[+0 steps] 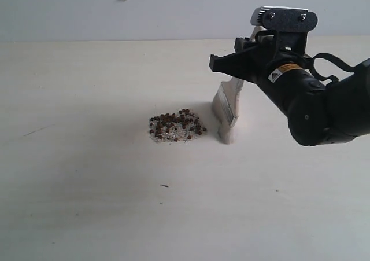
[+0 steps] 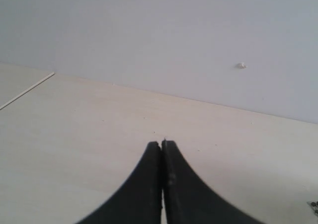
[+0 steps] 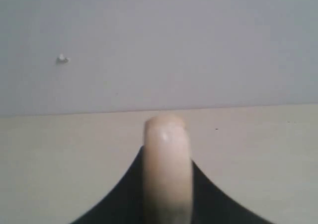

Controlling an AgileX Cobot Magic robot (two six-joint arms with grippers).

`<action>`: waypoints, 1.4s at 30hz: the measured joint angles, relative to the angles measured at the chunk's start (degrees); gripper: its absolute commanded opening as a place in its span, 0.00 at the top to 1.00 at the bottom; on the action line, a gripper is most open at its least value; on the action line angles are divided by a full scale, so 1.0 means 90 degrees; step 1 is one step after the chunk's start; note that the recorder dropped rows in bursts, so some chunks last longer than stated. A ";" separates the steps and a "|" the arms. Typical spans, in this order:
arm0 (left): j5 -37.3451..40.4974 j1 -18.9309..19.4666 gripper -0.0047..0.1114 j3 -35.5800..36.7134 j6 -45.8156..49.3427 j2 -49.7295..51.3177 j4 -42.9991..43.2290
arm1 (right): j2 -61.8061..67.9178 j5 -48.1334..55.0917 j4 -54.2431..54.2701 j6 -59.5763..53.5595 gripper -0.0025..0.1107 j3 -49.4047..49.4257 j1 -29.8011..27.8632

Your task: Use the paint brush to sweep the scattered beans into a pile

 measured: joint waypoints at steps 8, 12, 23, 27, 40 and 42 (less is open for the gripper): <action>0.0000 0.0000 0.96 0.0000 0.0000 0.0000 0.0000 | 0.0064 0.0039 -0.0539 0.0623 0.98 0.0000 0.0004; 0.0000 0.0000 0.96 0.0000 0.0000 0.0000 0.0000 | 0.0093 0.0069 -0.0841 0.1036 0.98 0.0000 0.0014; 0.0000 0.0000 0.96 0.0000 0.0000 0.0000 0.0000 | 0.0106 0.0069 -0.0979 0.1202 0.98 0.0000 0.0014; 0.0000 0.0000 0.96 0.0000 0.0000 0.0000 0.0000 | 0.0106 0.0069 -0.0949 0.1107 0.98 0.0000 0.0014; 0.0000 0.0000 0.96 0.0000 0.0000 0.0000 0.0000 | 0.0106 0.0140 -0.1231 0.1338 0.98 0.0000 0.0014; 0.0000 0.0000 0.96 0.0000 0.0000 0.0000 0.0000 | 0.0106 0.0150 -0.1245 0.1367 0.98 0.0000 0.0014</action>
